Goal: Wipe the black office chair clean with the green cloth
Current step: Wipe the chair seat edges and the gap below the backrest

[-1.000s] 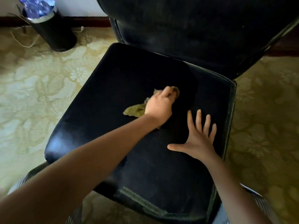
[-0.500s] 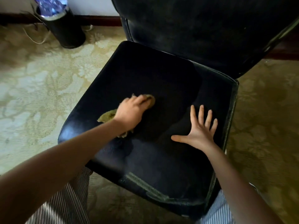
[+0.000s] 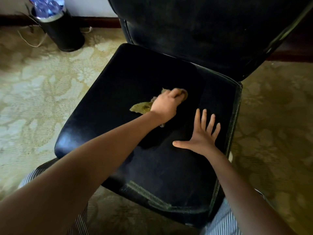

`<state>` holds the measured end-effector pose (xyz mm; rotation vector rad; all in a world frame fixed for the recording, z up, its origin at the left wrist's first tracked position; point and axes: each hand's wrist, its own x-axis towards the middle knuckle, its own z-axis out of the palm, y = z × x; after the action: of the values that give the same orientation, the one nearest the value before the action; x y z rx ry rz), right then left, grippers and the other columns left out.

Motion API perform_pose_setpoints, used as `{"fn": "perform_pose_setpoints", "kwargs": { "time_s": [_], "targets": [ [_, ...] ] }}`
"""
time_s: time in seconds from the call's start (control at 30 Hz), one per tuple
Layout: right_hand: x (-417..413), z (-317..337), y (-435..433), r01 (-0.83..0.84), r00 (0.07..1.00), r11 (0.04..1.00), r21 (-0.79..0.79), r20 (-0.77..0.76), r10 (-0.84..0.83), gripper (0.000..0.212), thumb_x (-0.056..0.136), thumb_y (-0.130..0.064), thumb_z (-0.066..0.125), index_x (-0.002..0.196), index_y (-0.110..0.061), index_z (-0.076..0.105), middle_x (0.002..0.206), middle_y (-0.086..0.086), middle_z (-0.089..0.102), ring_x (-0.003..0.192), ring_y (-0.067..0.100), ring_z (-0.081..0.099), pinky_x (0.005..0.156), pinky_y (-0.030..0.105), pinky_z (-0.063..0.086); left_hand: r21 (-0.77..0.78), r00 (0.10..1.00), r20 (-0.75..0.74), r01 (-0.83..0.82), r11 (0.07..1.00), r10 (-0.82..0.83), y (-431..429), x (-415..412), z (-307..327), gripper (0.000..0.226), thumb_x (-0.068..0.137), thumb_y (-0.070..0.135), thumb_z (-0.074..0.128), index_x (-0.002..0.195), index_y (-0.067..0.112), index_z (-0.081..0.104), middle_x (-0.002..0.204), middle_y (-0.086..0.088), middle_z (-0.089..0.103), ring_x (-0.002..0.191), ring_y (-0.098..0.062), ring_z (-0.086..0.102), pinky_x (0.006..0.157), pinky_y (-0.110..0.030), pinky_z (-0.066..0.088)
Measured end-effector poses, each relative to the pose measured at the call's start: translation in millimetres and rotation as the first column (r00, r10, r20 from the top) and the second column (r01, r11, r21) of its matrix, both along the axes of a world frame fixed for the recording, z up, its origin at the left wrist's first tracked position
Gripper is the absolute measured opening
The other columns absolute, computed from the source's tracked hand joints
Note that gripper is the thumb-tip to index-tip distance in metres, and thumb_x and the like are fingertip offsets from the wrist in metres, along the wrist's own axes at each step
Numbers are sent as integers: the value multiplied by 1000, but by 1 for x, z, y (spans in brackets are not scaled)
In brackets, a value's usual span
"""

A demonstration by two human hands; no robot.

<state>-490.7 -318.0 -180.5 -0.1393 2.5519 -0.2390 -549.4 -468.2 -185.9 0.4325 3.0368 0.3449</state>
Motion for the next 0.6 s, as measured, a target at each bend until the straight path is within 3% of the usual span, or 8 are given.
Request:
{"fn": "perform_pose_setpoints", "kwargs": {
  "time_s": [0.1,0.2,0.3,0.4,0.47,0.53,0.6],
  "targets": [
    [0,-1,0,5,1000,1000,3,1,-5,139,60,-76,63,141,-17,-33,149,6,-37,135,31,-34,109,49,-19,33,976,21,216,976,-217,10,26,-4,50,90,5,46,139,14,41,139,-9,40,111,-31,47,95,-37,38],
    [1,1,2,1,1000,1000,-26,2,-1,139,60,-75,65,141,-17,-32,149,6,-36,136,30,-34,108,48,-20,95,922,-74,385,918,-379,-2,58,-9,50,71,-1,70,120,8,61,119,-14,59,86,-34,59,76,-38,52],
    [4,2,3,-24,1000,999,-28,-7,24,135,62,-75,64,142,-21,-30,150,6,-36,136,31,-34,108,49,-20,43,899,-121,429,902,-422,-32,91,-15,52,62,1,78,111,11,66,109,-10,63,75,-27,60,66,-34,55],
    [10,2,5,-65,998,998,-15,-27,64,126,66,-77,58,144,-24,-26,151,6,-33,137,31,-32,110,49,-18,-18,928,-103,358,933,-358,-67,107,-11,40,76,10,52,114,16,65,110,-8,62,79,-27,61,64,-38,55],
    [17,2,6,-96,993,995,-4,-65,96,119,70,-79,50,146,-24,-23,153,6,-29,138,30,-29,110,50,-19,-63,961,-85,258,964,-263,-97,100,-7,50,77,15,33,118,15,63,114,-12,61,86,-32,62,73,-46,55],
    [31,0,7,-144,977,989,28,-154,147,112,68,-88,30,148,-25,-18,155,6,-23,140,30,-26,105,50,-25,-101,991,-87,92,991,-101,-124,88,-3,49,82,10,37,127,12,57,121,-15,56,98,-37,59,91,-51,48],
    [52,-2,6,-196,953,978,68,-222,206,110,59,-88,5,148,-27,-14,156,3,-19,140,31,-24,98,48,-31,-71,993,-95,-76,995,69,-136,79,-2,47,85,3,49,132,11,51,124,-19,51,102,-40,52,91,-53,46]
  ]
}}
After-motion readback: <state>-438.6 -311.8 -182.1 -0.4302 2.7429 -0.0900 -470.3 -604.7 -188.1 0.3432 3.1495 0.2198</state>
